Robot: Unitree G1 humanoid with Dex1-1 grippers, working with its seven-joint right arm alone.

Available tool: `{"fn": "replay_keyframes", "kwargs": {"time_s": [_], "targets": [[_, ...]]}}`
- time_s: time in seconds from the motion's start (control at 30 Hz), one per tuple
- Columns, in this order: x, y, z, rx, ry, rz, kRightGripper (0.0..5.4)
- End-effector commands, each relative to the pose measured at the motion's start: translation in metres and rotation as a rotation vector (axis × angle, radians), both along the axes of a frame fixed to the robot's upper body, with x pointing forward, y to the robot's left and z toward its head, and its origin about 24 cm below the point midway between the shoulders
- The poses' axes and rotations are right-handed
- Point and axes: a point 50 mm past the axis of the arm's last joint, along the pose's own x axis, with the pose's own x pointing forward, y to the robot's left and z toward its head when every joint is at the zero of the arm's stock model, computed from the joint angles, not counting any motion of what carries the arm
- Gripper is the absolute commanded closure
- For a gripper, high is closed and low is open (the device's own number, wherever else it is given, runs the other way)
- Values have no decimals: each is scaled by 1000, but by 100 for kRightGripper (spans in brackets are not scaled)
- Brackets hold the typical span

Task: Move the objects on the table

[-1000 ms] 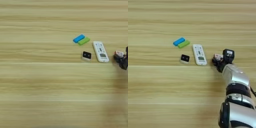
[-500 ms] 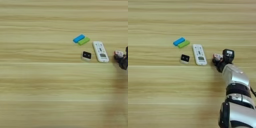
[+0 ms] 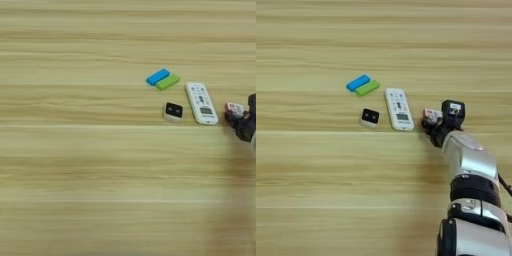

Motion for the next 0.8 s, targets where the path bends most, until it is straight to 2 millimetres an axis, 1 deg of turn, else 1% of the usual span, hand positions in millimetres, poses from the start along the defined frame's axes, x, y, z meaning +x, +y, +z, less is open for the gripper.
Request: {"fn": "replay_keyframes", "kwargs": {"time_s": [0.03,0.2,0.33,0.63,0.8], "targets": [[13,-2,38,-58,-127,12,331],[13,3,46,-59,-161,25,331],[12,10,53,-55,-198,50,331],[12,19,64,-55,-241,71,331],[17,38,71,-60,-268,139,331]]}}
